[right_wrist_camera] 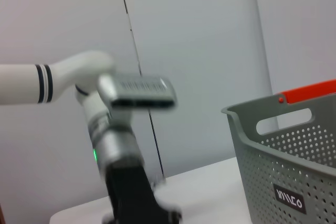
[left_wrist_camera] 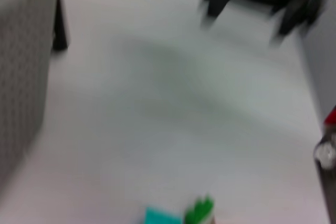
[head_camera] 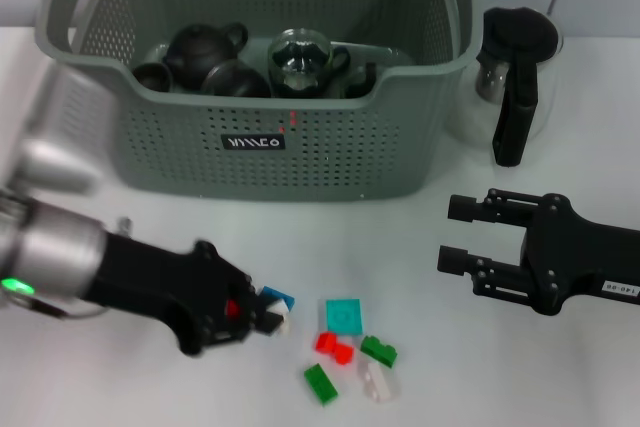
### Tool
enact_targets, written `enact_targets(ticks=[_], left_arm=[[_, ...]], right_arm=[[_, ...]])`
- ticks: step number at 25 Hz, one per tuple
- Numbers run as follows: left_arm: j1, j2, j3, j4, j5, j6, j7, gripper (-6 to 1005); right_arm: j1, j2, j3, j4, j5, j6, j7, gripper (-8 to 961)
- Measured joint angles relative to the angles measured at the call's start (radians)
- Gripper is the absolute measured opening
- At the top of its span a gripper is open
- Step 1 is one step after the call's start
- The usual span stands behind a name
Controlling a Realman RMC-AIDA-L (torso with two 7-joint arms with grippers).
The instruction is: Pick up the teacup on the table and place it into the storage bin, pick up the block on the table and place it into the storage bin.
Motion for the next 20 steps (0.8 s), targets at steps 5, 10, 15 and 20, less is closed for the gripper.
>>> enact_targets(ticks=[5,10,15,20], left_arm=[[-0.068,0.023,-0.219,-0.152,-0.135,0.251,-0.086,152],[-0.167,0.073,-0.272,-0.221,-0.261,0.109,-0.414,164],[-0.293,0.118,-0.166,-0.138,-0.203,-0.169,-0.593,176],[-0.377,0.115,-0.021,-0.004,-0.074,-0.455,-0.604,188]], right_arm=[[0.0,-0.001,0.0,0.0,0.0,0.0,0.0,642],[-0.002,-0.001,0.0,0.0,0.0,0.0,0.0,641],[-0.002,-0.001,0.0,0.0,0.0,0.0,-0.001,641],[0.003,0.001,-0.001,0.0,0.0,0.005,-0.001,642]])
